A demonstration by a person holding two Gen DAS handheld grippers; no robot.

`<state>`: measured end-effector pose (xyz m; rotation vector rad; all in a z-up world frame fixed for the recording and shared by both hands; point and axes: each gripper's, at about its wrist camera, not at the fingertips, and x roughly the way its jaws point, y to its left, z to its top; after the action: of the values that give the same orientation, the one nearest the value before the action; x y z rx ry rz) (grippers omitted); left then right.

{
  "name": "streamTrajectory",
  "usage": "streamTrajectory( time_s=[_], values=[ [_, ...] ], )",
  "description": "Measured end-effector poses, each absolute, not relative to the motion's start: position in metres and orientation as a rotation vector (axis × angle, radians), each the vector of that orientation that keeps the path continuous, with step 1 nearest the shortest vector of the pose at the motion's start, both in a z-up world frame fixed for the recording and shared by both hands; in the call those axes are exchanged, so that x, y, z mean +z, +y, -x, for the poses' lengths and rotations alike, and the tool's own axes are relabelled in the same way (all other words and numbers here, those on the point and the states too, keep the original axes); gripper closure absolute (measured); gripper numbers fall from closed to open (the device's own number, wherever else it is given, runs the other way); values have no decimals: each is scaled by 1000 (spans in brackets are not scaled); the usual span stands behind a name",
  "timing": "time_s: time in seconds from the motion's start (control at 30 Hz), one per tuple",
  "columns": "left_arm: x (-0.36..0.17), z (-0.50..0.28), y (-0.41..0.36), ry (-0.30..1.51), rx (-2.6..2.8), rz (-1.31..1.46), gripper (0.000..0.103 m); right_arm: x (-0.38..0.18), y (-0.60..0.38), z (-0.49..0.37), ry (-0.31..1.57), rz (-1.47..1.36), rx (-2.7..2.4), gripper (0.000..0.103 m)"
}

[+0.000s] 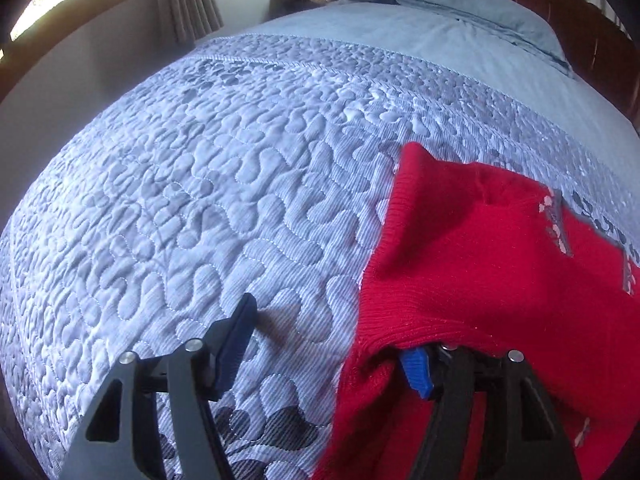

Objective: Fold small clothes

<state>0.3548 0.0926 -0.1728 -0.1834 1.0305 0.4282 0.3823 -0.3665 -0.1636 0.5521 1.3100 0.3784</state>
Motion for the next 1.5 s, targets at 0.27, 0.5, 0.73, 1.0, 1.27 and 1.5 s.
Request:
streamTrajectory(
  time_s=[0.27,0.5,0.73,1.0,1.27,1.5],
  values=[
    [-162,-356,117,965,480,240,36,-126,-349,-382,1202,-564,492,96],
    [-171,-340,110,958,467,228,36,-98,-342,-383,1118,-500,516,96],
    [-157,-312,82,959,378,161,36,-133,-349,-384,1232,-495,422,96],
    [-142,-289,35,921,364,95,37,-68,-331,-399,1128,-549,539,96],
    [-153,-344,93,976,367,334,37,-28,-327,-412,1113,-470,522,96],
    [-144,-333,121,936,424,347,43,-11,-304,-429,1104,-456,558,96]
  ],
)
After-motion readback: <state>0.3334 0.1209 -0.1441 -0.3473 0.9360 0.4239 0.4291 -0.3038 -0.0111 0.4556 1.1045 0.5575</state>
